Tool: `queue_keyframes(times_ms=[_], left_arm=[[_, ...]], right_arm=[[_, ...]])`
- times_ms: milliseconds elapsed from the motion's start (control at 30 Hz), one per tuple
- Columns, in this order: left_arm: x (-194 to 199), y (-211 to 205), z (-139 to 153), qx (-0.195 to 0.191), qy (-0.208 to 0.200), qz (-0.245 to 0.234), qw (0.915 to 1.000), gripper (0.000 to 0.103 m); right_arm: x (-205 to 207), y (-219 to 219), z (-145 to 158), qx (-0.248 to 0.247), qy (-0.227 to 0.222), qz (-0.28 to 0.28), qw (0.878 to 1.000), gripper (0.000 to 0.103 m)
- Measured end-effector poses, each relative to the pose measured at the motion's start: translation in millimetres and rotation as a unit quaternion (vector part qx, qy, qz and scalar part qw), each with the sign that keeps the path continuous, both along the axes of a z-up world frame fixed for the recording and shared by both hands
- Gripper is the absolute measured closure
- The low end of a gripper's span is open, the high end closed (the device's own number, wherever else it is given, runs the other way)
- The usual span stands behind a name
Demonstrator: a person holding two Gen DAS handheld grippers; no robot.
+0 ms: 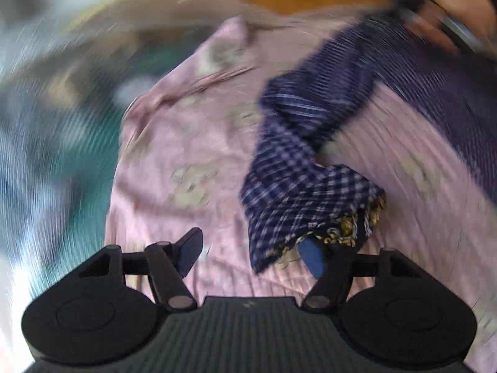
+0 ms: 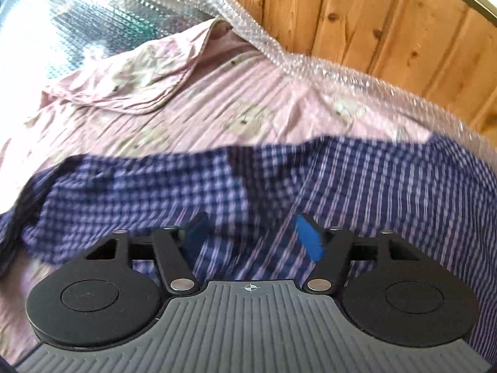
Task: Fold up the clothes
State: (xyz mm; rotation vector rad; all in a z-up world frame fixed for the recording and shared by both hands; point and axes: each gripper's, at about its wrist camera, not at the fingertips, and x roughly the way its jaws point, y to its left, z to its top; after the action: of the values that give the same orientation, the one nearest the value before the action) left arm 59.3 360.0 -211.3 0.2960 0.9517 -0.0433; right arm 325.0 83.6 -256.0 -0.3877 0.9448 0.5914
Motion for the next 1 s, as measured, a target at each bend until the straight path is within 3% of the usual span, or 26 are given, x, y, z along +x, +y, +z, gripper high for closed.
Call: queue_keyframes(times_ms=[33,67,100,133,167,233,300,333,433,467,500,567,633,667,700,767,800,900,967,1000], left_arm=[[3,-7,-3,0.014,-0.002,-0.017,0.9998,0.035],[8,-7,-5,0.008,-0.005,-0.015,0.9998,0.037],[12,-2,-6,-0.010,-0.006,-0.003,0.9999,0.041],[15,4,-6,-0.029,-0.007,0.009,0.9995,0.054],[17,19,-5,-0.068,-0.006,0.046,0.9966,0.073],[20,54,-5,-0.152,-0.003,0.127,0.9801,0.085],[12,103,-10,-0.247,-0.008,0.245,0.9375,0.085],[2,128,-15,-0.293,-0.010,0.307,0.9054,0.084],[-33,174,-26,-0.376,-0.028,0.403,0.8340,0.074],[-35,166,-21,-0.345,-0.021,0.381,0.8577,0.071],[-35,154,-15,-0.301,-0.012,0.346,0.8883,0.069],[-36,131,-3,-0.210,0.006,0.274,0.9385,0.052],[-37,96,9,-0.131,0.025,0.176,0.9754,0.047],[-37,71,14,-0.101,0.035,0.110,0.9882,0.046],[-37,47,20,-0.085,0.039,0.056,0.9940,0.044],[-35,5,22,-0.083,0.039,-0.016,0.9956,0.020],[-32,-12,20,-0.086,0.039,-0.040,0.9947,0.016],[-21,-46,-5,-0.063,0.046,-0.060,0.9952,0.015],[-13,-51,-29,-0.038,0.057,-0.047,0.9965,0.024],[-10,-41,-27,-0.051,0.055,-0.030,0.9967,0.031]], right_arm=[[7,6,-4,-0.006,0.001,0.005,1.000,0.058],[13,12,-10,-0.012,0.006,0.010,1.000,0.065],[19,18,-18,-0.018,0.012,0.014,1.000,0.066],[26,24,-26,-0.025,0.019,0.018,0.999,0.067],[30,28,-31,-0.022,0.018,0.022,0.999,0.065],[39,36,-35,-0.009,0.014,0.026,1.000,0.064],[52,37,-32,0.008,0.026,0.012,1.000,0.064],[56,35,-29,0.016,0.032,-0.001,0.999,0.063],[48,20,-6,0.085,0.040,-0.027,0.995,0.062],[39,16,-2,0.107,0.055,-0.019,0.993,0.061],[27,14,0,0.118,0.067,-0.013,0.991,0.061],[1,14,0,0.126,0.081,0.004,0.989,0.058],[-25,16,-1,0.128,0.089,0.020,0.988,0.055],[-36,18,-2,0.131,0.097,0.025,0.986,0.054],[-47,20,-4,0.136,0.110,0.029,0.984,0.052],[-69,30,-11,0.141,0.134,0.050,0.980,0.052],[-80,37,-14,0.137,0.136,0.063,0.979,0.052],[-104,57,-21,0.121,0.124,0.091,0.981,0.052],[-108,63,-21,0.121,0.121,0.088,0.981,0.053],[-107,64,-19,0.122,0.120,0.085,0.982,0.053]])
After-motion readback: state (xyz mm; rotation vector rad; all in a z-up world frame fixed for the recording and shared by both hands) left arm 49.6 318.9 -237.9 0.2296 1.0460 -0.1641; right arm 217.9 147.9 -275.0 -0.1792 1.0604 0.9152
